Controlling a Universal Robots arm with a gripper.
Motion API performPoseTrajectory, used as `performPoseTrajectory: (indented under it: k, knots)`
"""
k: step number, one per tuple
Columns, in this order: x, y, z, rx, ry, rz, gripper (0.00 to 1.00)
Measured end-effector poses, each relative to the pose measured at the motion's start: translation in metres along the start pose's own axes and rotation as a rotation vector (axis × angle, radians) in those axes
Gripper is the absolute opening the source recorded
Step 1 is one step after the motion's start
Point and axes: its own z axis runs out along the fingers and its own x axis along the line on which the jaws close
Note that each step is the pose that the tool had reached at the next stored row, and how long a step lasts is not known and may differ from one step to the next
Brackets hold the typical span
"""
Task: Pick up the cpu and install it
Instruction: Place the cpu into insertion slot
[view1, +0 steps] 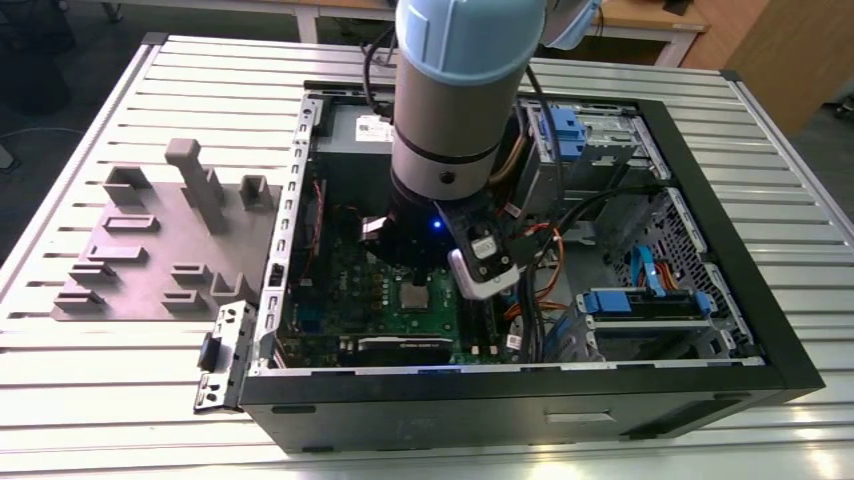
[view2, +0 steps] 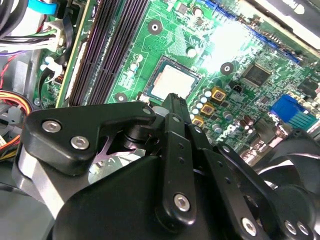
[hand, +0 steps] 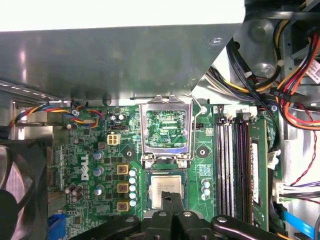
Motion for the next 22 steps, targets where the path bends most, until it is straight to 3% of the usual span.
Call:
performPoseTrajectory:
  k: [6, 11, 22]
  knots:
    - [0.0001, 0.0002, -0.0039, 0.0002, -0.0029, 0.000, 0.11]
    - [0.0002, 0.0006, -0.0117, 0.0001, -0.0056, 0.000, 0.11]
    - [0.0002, 0.0006, -0.0119, 0.0000, -0.0085, 0.000, 0.11]
